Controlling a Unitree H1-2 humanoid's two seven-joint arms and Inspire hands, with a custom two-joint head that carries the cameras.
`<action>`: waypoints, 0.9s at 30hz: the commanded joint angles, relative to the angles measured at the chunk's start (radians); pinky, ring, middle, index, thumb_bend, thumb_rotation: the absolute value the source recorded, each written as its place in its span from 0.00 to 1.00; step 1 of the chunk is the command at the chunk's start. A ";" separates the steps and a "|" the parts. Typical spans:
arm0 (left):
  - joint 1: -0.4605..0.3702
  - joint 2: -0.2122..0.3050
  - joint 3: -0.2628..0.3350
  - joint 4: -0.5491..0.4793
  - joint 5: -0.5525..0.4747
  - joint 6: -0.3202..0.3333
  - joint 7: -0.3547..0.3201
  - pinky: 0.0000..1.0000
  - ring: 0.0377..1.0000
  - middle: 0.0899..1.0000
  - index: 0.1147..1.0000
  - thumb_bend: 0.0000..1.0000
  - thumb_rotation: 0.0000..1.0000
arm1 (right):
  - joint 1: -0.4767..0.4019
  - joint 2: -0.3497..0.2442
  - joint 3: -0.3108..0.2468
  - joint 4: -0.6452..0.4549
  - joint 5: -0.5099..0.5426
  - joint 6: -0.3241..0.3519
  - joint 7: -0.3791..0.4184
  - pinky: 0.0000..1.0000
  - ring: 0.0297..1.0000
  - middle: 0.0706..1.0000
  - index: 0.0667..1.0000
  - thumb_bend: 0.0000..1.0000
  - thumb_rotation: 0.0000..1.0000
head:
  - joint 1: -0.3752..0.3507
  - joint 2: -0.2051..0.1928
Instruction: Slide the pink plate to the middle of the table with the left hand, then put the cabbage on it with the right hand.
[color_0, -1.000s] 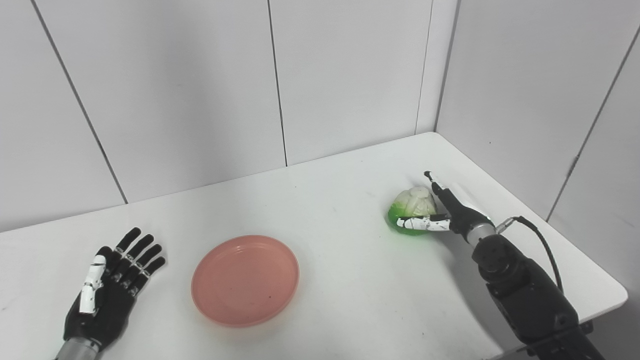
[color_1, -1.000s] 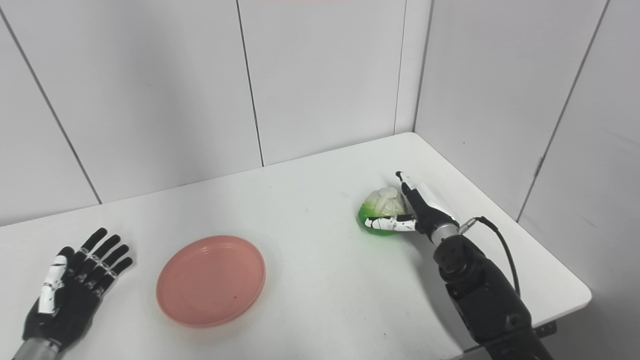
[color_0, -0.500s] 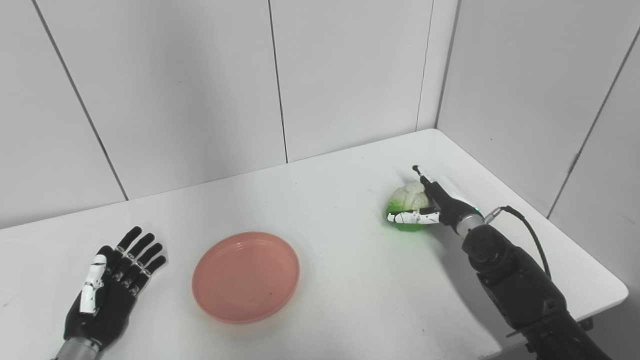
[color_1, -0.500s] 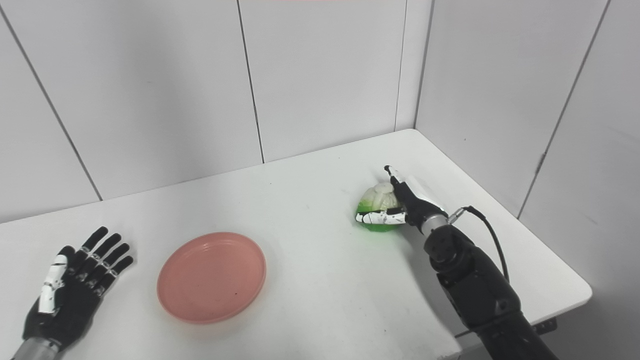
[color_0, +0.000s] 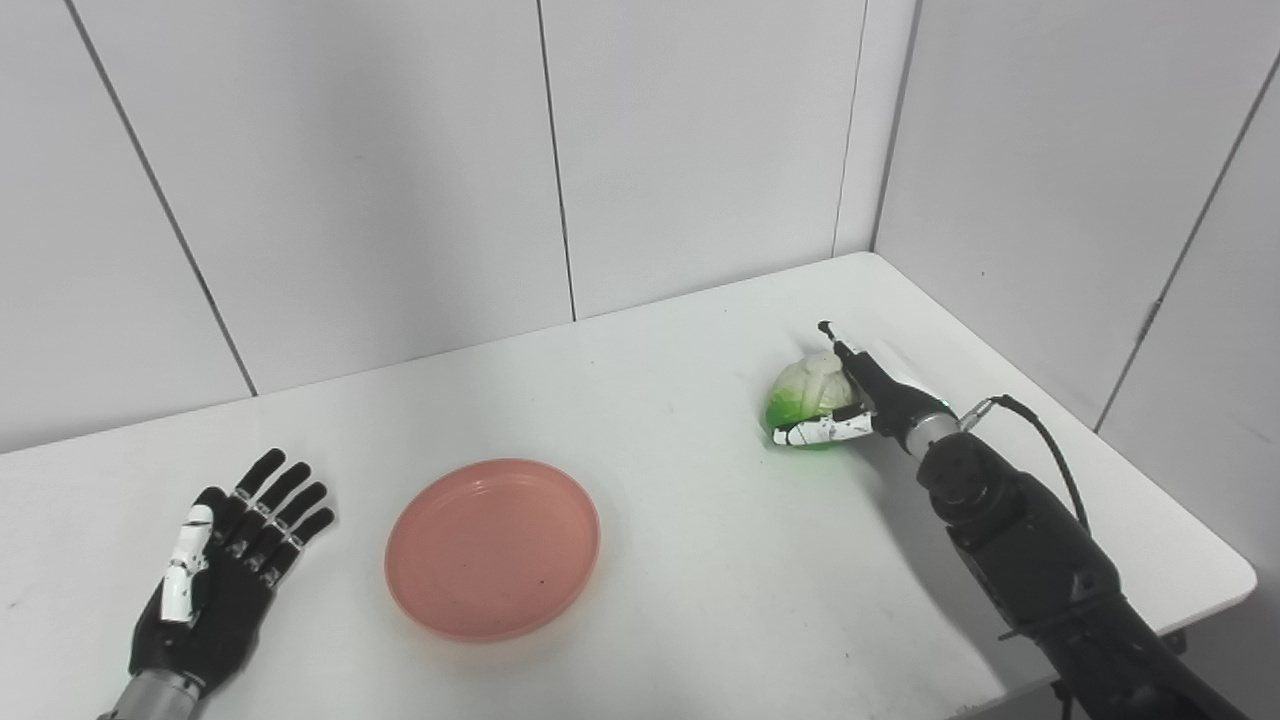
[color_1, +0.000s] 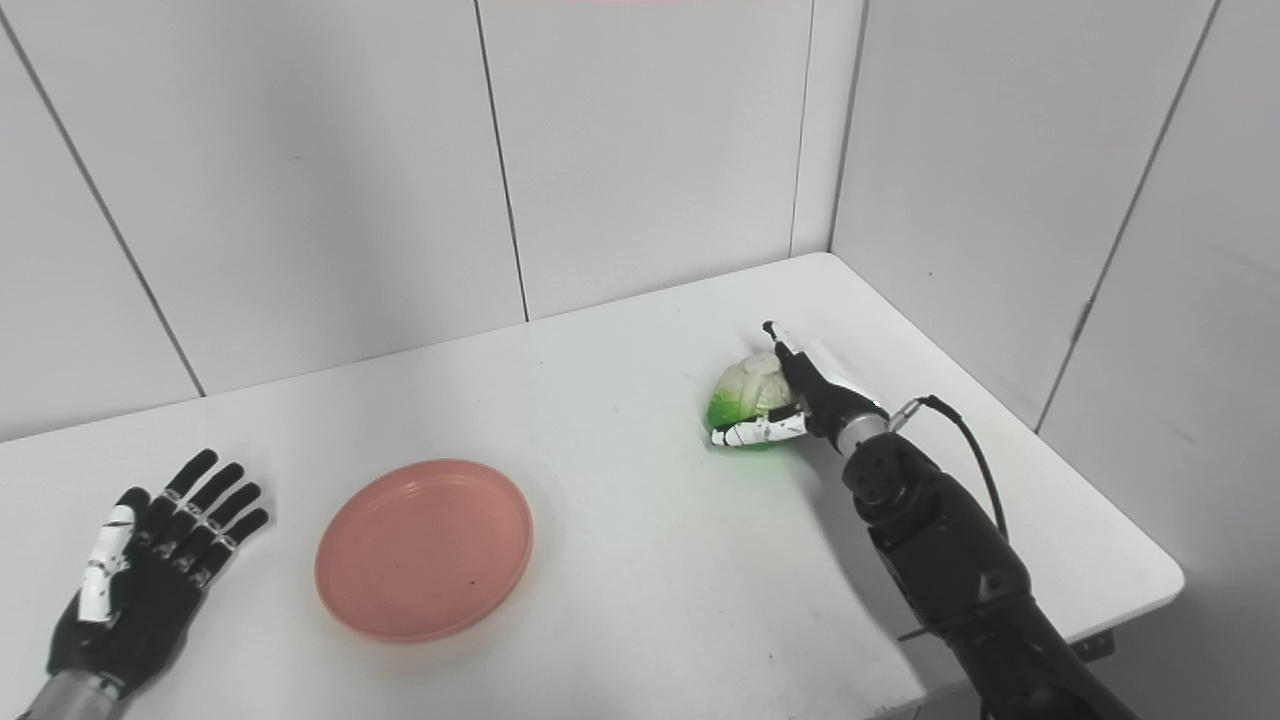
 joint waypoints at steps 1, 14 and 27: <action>0.087 -0.006 -0.016 0.068 0.028 0.073 0.016 0.84 0.85 0.85 0.84 0.45 0.87 | -0.035 -0.006 -0.022 -0.004 0.027 -0.045 -0.022 0.77 0.81 0.82 0.84 1.00 0.19 | -0.001 -0.001; 0.092 -0.003 -0.021 0.055 0.028 0.079 0.016 0.84 0.85 0.86 0.85 0.45 0.88 | -0.035 0.035 -0.044 0.031 0.056 -0.087 -0.142 0.38 0.41 0.41 0.48 0.53 0.00 | 0.000 0.003; 0.095 -0.004 -0.025 0.043 0.027 0.087 0.025 0.84 0.86 0.86 0.85 0.46 0.88 | -0.030 0.053 -0.054 0.017 0.067 -0.094 -0.170 0.36 0.39 0.41 0.48 0.53 0.00 | 0.003 0.003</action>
